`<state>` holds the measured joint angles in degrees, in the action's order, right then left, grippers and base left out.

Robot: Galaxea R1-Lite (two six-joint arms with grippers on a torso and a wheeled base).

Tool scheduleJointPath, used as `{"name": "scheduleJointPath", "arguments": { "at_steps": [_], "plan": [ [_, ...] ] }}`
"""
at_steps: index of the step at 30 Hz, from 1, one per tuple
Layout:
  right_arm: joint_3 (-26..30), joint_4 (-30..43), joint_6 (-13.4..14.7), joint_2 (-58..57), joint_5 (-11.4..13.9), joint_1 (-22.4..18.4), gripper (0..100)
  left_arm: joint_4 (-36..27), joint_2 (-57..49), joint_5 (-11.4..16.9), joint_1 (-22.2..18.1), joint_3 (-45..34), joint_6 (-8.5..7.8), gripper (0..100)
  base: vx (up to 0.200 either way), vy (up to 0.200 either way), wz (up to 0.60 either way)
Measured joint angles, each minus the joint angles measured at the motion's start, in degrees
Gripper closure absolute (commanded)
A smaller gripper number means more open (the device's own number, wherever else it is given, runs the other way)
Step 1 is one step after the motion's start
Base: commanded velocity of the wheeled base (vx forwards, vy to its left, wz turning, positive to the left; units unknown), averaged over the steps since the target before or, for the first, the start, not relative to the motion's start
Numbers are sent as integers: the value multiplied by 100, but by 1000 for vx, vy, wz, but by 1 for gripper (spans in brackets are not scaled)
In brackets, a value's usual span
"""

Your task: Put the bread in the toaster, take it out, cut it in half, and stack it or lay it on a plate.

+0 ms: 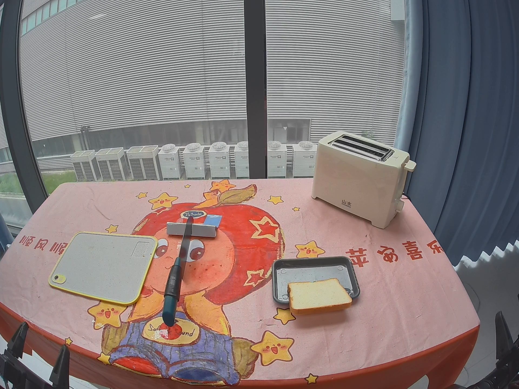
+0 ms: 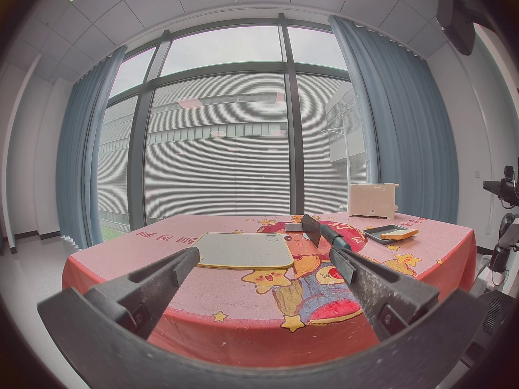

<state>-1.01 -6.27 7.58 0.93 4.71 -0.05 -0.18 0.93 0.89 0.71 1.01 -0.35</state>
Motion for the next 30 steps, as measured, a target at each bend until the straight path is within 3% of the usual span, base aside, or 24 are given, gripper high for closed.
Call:
{"name": "scheduleJointPath", "arguments": {
  "at_steps": [3, 6, 16, 19, 21, 25, 28, 30],
  "plan": [
    [0, 0, 394, 0, 40, 0, 0, 0, 0, 0, 0, 0, 0, 0, 0, 0, 0],
    [0, 9, 1070, 0, 77, -2, 0, 2, 0, 0, -5, 0, 2, 0, 0, 0, 0],
    [2, 11, 4080, 0, 400, -6, 0, 0, 0, 0, 0, 0, 0, 0, 0, 0, 0],
    [2, 15, 4847, 0, 497, -6, 0, 2, 0, 0, 0, 0, 0, 0, 0, 0, 0],
    [0, 59, 5559, 0, 596, -5, 0, 0, 0, 0, 0, 0, 0, 0, 0, 0, 0],
    [0, 143, 6555, 0, 725, -5, 0, 0, 0, 0, 0, 0, 0, 0, 0, 0, 0],
    [0, 187, 6982, 0, 807, -5, 0, 0, 0, 0, 0, 0, 2, 0, 0, 0, 0],
    [0, 202, 7064, 0, 835, -2, 0, 0, 0, -2, 0, 0, 2, 0, 0, 0, 0]
  ]
}}
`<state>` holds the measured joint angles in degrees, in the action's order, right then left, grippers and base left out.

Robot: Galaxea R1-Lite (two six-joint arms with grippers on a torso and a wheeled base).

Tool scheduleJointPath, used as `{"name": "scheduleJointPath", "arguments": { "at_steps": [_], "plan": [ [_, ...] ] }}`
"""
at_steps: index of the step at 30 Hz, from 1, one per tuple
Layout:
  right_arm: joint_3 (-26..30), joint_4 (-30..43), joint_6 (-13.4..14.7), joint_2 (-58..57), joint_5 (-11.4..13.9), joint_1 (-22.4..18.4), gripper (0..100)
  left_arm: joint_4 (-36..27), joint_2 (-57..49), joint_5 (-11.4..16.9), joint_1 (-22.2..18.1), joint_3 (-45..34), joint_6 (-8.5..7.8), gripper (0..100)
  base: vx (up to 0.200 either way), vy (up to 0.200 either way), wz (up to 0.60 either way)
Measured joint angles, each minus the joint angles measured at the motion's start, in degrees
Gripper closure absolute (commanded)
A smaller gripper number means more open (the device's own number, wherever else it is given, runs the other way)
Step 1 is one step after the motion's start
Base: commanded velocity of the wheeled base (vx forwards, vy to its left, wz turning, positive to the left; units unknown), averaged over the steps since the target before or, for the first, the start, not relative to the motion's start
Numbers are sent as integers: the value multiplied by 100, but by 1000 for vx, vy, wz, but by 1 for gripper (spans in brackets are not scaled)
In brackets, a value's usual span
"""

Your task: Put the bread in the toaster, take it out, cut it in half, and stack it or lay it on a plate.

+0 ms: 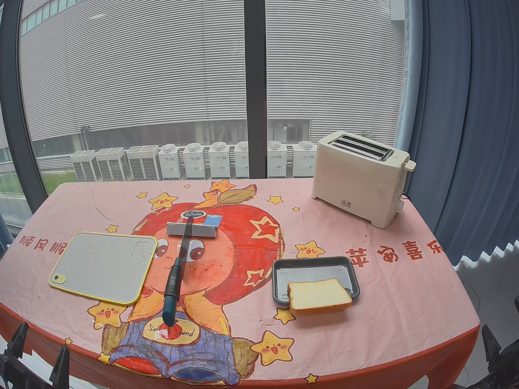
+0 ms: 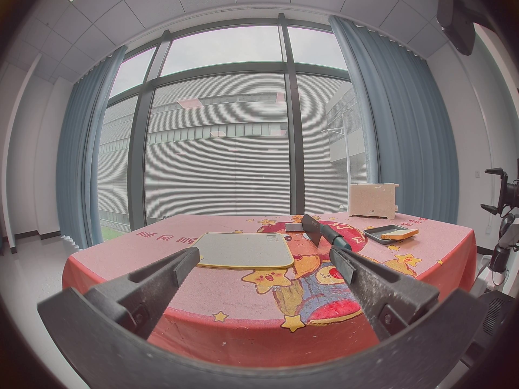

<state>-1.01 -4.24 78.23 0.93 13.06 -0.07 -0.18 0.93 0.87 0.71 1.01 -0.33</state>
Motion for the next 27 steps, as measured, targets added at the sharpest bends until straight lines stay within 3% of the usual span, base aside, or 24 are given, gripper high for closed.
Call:
{"name": "scheduleJointPath", "arguments": {
  "at_steps": [10, 21, 27],
  "plan": [
    [0, -2, 41, 0, 100, -2, 0, 0, 0, 0, 0, 0, -2, 0, 0, 0, 0],
    [0, -7, 187, 0, 1193, -2, 0, 0, 0, 2, -5, 0, -7, 0, 0, 0, 0],
    [0, -100, 227, 67, 1328, -9, 0, 0, 0, 2, 0, 0, -10, 0, 0, 0, 0]
  ]
}}
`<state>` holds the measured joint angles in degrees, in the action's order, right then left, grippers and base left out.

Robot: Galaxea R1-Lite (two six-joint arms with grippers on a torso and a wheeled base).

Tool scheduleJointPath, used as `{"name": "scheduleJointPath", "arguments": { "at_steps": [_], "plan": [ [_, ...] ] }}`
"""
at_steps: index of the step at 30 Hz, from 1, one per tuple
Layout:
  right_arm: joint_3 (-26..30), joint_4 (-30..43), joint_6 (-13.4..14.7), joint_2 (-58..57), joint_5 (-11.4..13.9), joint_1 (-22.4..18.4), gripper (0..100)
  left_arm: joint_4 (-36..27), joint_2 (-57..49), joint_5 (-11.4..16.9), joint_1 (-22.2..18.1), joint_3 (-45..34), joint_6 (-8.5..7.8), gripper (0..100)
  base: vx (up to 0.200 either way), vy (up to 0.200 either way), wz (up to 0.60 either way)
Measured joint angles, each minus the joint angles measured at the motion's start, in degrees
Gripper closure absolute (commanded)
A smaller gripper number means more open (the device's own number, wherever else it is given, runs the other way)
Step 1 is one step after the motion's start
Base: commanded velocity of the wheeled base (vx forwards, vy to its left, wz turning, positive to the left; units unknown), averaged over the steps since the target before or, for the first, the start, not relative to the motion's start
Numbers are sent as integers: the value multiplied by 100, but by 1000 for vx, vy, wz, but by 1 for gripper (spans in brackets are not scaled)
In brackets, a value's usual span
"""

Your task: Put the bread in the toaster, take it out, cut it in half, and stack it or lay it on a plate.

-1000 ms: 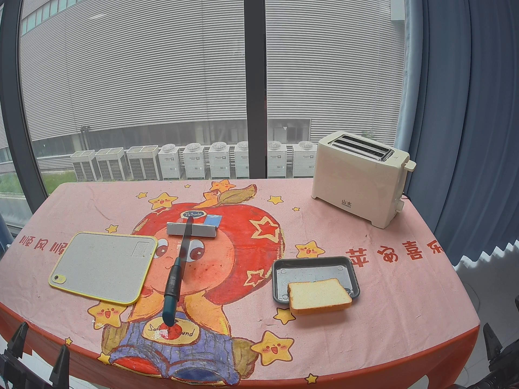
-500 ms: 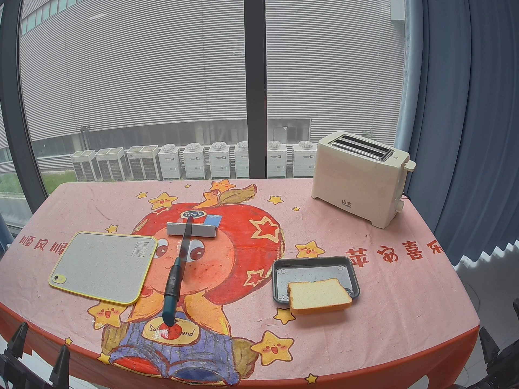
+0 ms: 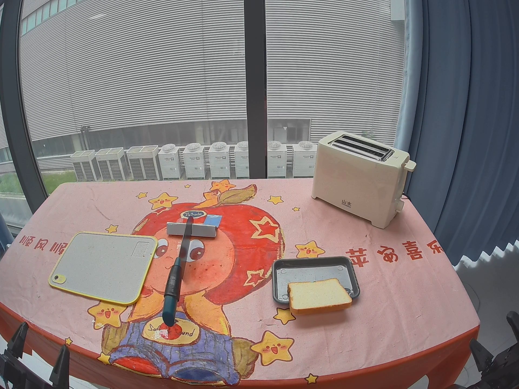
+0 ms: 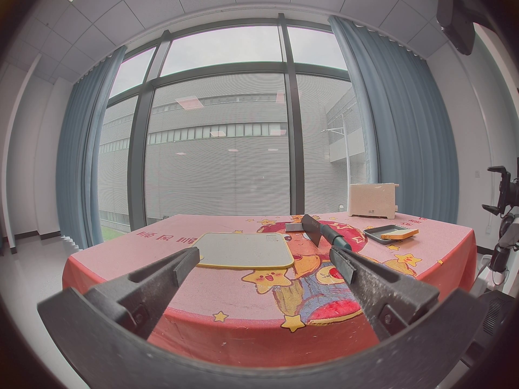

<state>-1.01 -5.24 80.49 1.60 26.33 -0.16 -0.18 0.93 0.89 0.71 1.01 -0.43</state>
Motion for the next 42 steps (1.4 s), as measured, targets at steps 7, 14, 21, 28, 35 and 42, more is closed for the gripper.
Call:
{"name": "scheduleJointPath", "arguments": {
  "at_steps": [7, 14, 21, 28, 35, 42],
  "plan": [
    [2, -439, 5, 269, 2, 6, 0, 0, 0, 0, -5, 0, 0, 0, 0, 0, 0],
    [2, -1246, 9, 997, 2, 16, 0, 0, 0, 0, -2, 0, 0, 0, 0, 0, 0],
    [0, -2278, 20, 2097, 0, 26, 0, 0, 0, 0, 0, 0, 5, 0, 0, 0, 0],
    [0, -2998, 17, 3302, 0, 126, 0, 0, 0, 0, 0, 0, 7, 0, 0, 0, 0],
    [-2, -3589, 6, 4269, -12, 421, 0, 0, 0, 0, -5, 0, 7, 0, 0, 0, 0],
    [-6, -4484, 2, 5259, -39, 718, 0, 0, 0, 0, 2, 0, 7, 0, 0, 0, 0]
  ]
}}
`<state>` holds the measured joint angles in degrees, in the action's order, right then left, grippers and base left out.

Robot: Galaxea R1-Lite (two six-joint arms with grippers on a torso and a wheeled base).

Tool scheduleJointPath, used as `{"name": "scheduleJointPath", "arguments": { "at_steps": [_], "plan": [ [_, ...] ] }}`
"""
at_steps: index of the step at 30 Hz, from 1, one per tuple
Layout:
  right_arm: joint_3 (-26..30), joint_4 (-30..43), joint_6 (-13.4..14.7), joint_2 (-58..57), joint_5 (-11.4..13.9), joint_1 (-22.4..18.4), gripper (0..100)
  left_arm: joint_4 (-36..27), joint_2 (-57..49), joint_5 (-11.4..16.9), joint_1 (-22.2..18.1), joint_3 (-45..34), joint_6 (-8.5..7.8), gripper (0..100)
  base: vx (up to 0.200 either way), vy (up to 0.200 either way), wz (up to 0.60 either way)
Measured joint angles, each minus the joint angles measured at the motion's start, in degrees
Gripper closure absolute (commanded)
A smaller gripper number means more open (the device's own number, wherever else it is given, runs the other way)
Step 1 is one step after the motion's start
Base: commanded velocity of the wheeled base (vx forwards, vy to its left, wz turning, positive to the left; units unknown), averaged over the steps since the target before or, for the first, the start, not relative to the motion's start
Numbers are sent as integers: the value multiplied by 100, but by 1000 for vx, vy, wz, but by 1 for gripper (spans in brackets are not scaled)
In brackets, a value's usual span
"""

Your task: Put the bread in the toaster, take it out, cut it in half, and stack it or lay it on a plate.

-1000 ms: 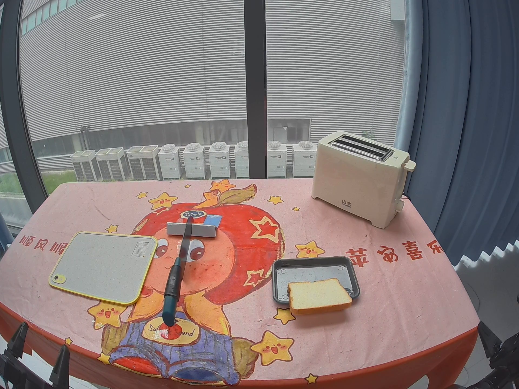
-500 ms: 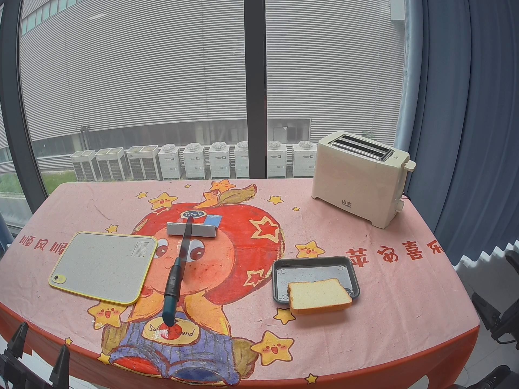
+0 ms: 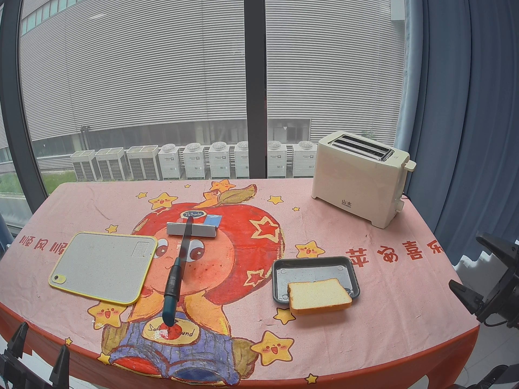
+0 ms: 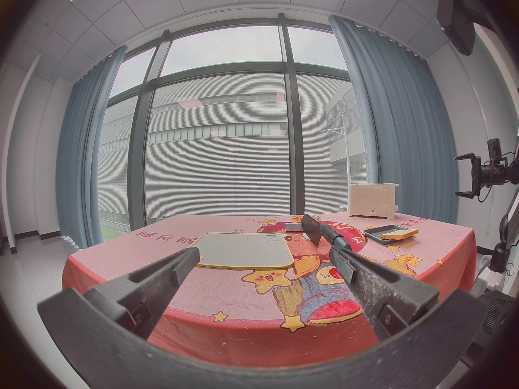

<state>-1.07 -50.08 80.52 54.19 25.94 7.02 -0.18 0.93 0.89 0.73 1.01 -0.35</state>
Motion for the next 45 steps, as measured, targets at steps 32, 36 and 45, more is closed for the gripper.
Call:
{"name": "scheduleJointPath", "arguments": {
  "at_steps": [32, 36, 45],
  "plan": [
    [6, -2404, 307, 2751, -57, 1158, 0, 7, 0, 0, -2, 0, -16, 0, 0, 0, 0],
    [4, -2544, 318, 3095, -55, 1315, 0, 9, 0, 0, -2, 0, -16, 0, 0, 0, 0],
    [4, -3413, 538, 4041, -46, 1663, 0, 9, 0, 0, -7, 0, -16, 0, 0, 0, 0]
  ]
}}
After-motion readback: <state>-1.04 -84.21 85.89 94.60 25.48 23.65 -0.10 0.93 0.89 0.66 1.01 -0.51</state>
